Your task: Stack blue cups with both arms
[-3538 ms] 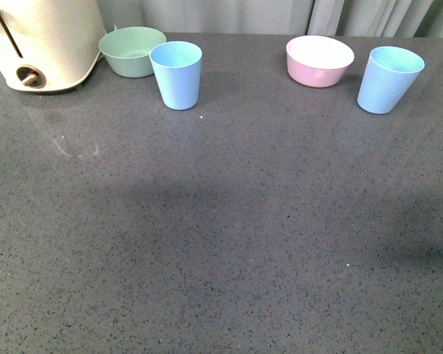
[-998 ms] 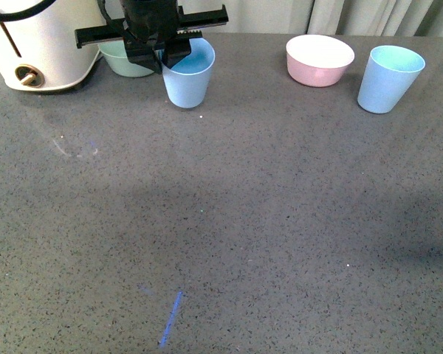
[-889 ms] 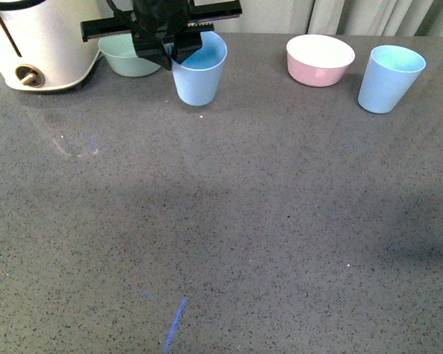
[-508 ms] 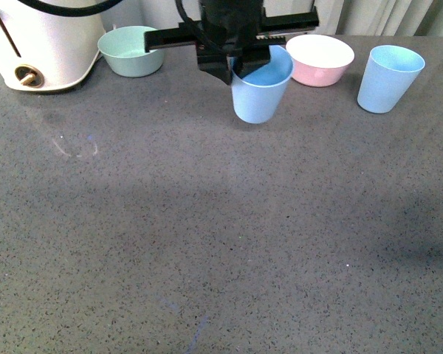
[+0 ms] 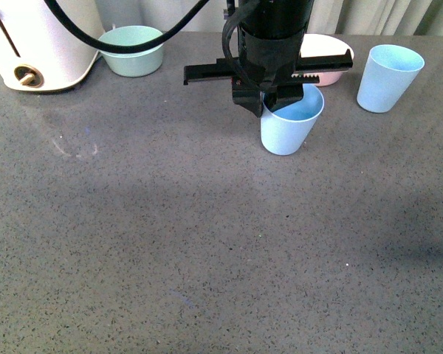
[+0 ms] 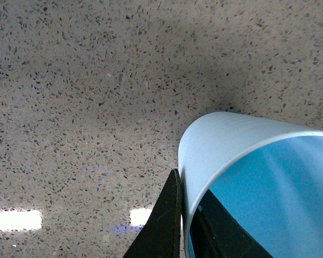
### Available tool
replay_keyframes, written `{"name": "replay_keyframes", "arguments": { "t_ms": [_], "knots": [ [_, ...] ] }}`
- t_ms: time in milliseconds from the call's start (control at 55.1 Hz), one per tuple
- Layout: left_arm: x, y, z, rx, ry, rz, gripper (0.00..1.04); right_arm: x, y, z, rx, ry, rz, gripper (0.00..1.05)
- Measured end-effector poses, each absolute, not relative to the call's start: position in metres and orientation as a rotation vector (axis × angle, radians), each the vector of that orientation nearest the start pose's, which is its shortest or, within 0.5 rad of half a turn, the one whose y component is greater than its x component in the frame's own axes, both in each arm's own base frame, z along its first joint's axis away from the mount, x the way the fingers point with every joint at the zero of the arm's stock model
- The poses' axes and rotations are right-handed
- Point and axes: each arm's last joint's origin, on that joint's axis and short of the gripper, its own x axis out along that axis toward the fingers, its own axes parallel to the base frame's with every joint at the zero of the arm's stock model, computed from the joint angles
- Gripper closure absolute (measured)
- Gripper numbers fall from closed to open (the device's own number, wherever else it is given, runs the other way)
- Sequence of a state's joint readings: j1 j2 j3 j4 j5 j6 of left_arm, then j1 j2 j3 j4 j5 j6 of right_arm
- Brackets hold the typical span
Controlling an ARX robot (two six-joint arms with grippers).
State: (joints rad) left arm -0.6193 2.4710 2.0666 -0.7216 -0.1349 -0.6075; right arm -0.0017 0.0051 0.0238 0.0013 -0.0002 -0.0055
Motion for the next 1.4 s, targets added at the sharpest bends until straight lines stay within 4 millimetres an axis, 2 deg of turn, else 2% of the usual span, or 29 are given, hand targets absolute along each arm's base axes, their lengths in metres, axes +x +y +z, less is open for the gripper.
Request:
{"name": "replay_keyframes", "arguments": {
  "t_ms": [290, 399, 526, 744, 817, 944, 998, 1234, 1306, 1397],
  "knots": [
    [0.428, -0.300, 0.136, -0.124, 1.133, -0.099, 1.02, 0.096, 0.000, 0.171, -0.006, -0.020, -0.002, 0.09],
    [0.430, -0.301, 0.130, -0.123, 1.142, -0.105, 0.83, 0.097, 0.000, 0.171, -0.006, -0.020, -0.002, 0.09],
    [0.431, -0.302, 0.127, -0.125, 1.146, -0.110, 0.67, 0.096, 0.000, 0.171, -0.006, -0.020, -0.002, 0.09],
    [0.435, -0.302, 0.132, -0.135, 1.129, -0.119, 0.37, 0.097, 0.000, 0.171, -0.006, -0.020, -0.002, 0.09],
    [0.436, -0.301, 0.132, -0.139, 1.129, -0.118, 0.23, 0.097, 0.000, 0.171, -0.006, -0.020, -0.002, 0.09],
    [0.439, -0.297, 0.137, -0.153, 1.117, -0.119, 0.07, 0.097, 0.000, 0.171, -0.006, -0.020, -0.002, 0.09],
    [0.441, -0.294, 0.144, -0.165, 1.103, -0.122, 0.09, 0.097, 0.000, 0.171, -0.006, -0.020, -0.002, 0.09],
    [0.446, -0.276, 0.195, -0.229, 0.979, -0.143, 0.09, 0.097, 0.000, 0.171, -0.006, -0.020, -0.002, 0.09],
    [0.442, -0.266, 0.207, -0.248, 0.947, -0.145, 0.09, 0.097, 0.000, 0.171, -0.006, -0.020, -0.002, 0.09],
    [0.428, -0.245, 0.222, -0.275, 0.900, -0.142, 0.09, 0.097, 0.000, 0.171, -0.006, -0.020, -0.002, 0.09]
  ]
}}
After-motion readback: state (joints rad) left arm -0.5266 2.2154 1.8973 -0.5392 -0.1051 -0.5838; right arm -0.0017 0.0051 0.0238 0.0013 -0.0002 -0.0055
